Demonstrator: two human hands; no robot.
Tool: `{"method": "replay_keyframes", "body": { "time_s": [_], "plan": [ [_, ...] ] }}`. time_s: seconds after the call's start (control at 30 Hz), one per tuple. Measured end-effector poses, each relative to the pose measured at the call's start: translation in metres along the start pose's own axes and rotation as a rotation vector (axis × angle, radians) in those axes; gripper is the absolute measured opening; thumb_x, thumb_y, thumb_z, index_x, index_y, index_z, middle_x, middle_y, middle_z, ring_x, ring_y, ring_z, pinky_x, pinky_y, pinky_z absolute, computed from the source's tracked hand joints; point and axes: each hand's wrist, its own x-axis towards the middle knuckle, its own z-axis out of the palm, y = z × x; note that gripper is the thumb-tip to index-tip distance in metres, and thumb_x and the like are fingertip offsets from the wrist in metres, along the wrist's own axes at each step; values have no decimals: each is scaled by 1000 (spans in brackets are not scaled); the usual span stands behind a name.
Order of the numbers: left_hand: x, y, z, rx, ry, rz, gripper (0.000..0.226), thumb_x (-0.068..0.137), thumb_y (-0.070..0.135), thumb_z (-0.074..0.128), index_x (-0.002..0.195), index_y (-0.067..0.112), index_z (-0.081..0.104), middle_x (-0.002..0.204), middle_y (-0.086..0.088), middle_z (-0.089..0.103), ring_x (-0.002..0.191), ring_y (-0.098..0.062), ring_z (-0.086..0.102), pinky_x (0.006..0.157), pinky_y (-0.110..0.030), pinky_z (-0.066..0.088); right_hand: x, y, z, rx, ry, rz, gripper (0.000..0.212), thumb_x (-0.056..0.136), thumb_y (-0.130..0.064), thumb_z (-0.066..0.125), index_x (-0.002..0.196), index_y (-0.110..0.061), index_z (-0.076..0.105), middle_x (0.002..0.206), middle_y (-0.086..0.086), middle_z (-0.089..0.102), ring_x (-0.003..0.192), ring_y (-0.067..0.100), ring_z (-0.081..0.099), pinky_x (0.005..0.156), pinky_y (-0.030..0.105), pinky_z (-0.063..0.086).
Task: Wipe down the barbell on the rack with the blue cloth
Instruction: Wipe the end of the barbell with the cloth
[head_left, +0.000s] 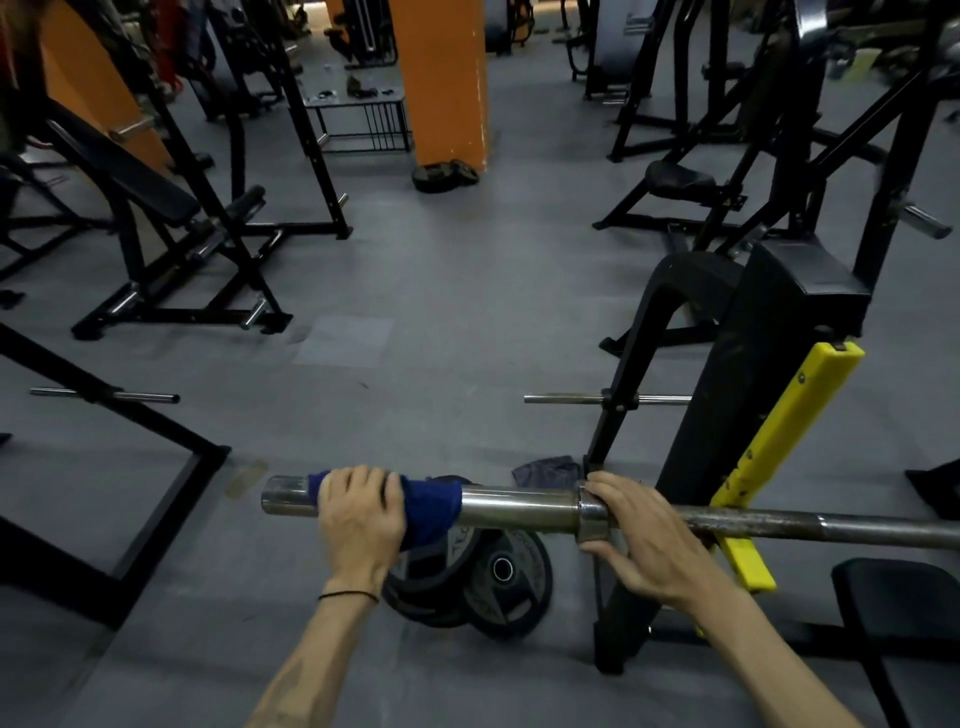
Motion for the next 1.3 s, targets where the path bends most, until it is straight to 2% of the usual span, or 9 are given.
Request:
{"method": "replay_keyframes", "body": {
  "time_s": [0.07, 0.2, 0.37, 0.57, 0.7, 0.83, 0.93, 1.13, 1.3],
  "plan": [
    [-10, 55, 6, -93, -10, 46, 31, 100, 32, 41, 79, 17, 58, 77, -3, 56, 75, -27, 49, 80, -45, 43, 2, -2, 1, 0, 4, 47, 66, 100, -64, 40, 144, -15, 46, 139, 5, 58, 126, 17, 53, 111, 38, 39],
    [-37, 142, 17, -212, -132, 194, 36, 104, 42, 38, 110, 19, 65, 103, 1, 64, 98, -20, 55, 102, -41, 41, 5, -3, 0, 17, -38, 123, 66, 101, -63, 38, 149, -19, 42, 144, 4, 53, 129, 18, 52, 110, 38, 42],
    [-23, 76, 7, -144, -82, 274, 41, 103, 47, 39, 106, 15, 64, 97, -4, 63, 90, -27, 55, 91, -42, 44, 2, 3, -4, -17, -45, -33, 79, 82, -50, 74, 145, -16, 39, 143, 5, 43, 123, 21, 52, 99, 37, 49],
    [1, -52, -19, 34, -31, 92, 41, 98, 39, 42, 98, 7, 68, 94, -10, 66, 90, -33, 58, 93, -48, 42, 0, 4, 1, -8, 35, -39, 65, 91, -58, 59, 139, -15, 45, 139, 5, 52, 126, 19, 51, 111, 34, 37],
    [-3, 27, -4, 4, -45, 189, 33, 100, 26, 35, 82, 16, 60, 76, -2, 55, 72, -28, 50, 77, -47, 45, 6, 0, 1, -25, 3, 116, 68, 102, -63, 35, 144, -13, 50, 133, 5, 63, 121, 20, 58, 106, 33, 40],
    [-31, 118, 19, -184, -117, 210, 32, 103, 39, 39, 103, 18, 64, 96, 0, 63, 91, -22, 54, 96, -40, 43, 8, -6, -3, 21, -40, 154, 69, 102, -61, 34, 153, -16, 42, 140, 2, 58, 122, 17, 57, 101, 33, 43],
    [-27, 84, 12, -169, -70, 323, 34, 101, 42, 47, 110, 15, 65, 102, -2, 64, 96, -24, 55, 98, -40, 43, 4, -1, -8, 1, -100, 49, 79, 92, -62, 55, 155, -21, 32, 151, 0, 39, 128, 15, 48, 103, 33, 43],
    [-1, -59, -17, 47, -46, 82, 41, 98, 39, 42, 102, 7, 67, 99, -9, 66, 94, -32, 57, 98, -47, 42, 0, 9, -2, -1, -7, -42, 73, 84, -59, 67, 139, -18, 43, 141, 1, 47, 119, 21, 58, 91, 37, 56],
    [-14, 54, 4, -35, -76, 147, 30, 100, 27, 37, 88, 16, 62, 84, -3, 55, 80, -31, 52, 86, -47, 42, 1, 5, 1, -10, 18, 4, 66, 98, -69, 43, 142, -19, 44, 138, 4, 58, 123, 21, 58, 103, 38, 46]
  ]
}}
